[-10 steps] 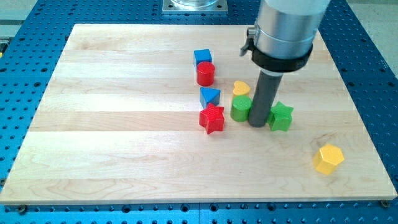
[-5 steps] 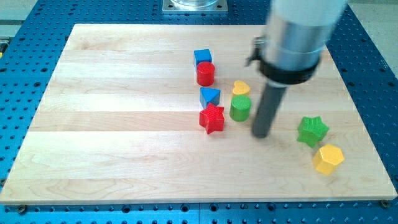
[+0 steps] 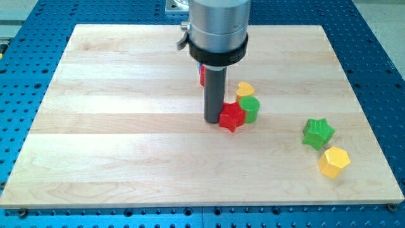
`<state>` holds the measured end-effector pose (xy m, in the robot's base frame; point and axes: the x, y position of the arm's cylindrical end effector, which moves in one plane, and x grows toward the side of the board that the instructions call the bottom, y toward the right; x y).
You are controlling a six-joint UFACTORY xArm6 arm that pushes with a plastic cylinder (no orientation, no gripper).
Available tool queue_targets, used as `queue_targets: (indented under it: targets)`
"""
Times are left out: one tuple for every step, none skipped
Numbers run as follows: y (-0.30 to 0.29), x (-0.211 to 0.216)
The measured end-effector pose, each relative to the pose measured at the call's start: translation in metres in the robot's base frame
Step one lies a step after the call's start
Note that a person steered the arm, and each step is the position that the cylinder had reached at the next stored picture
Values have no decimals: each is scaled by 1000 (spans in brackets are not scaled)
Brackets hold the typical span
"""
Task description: Push both the green blocks and red star towards the yellow hexagon
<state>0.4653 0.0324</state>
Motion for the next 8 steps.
queue_targets:
  targets:
    - [53, 17]
    - [79, 32]
    - [60, -12]
    - [80, -23]
    - [80, 14]
    - [80, 46]
    - [72, 26]
    - [90, -19]
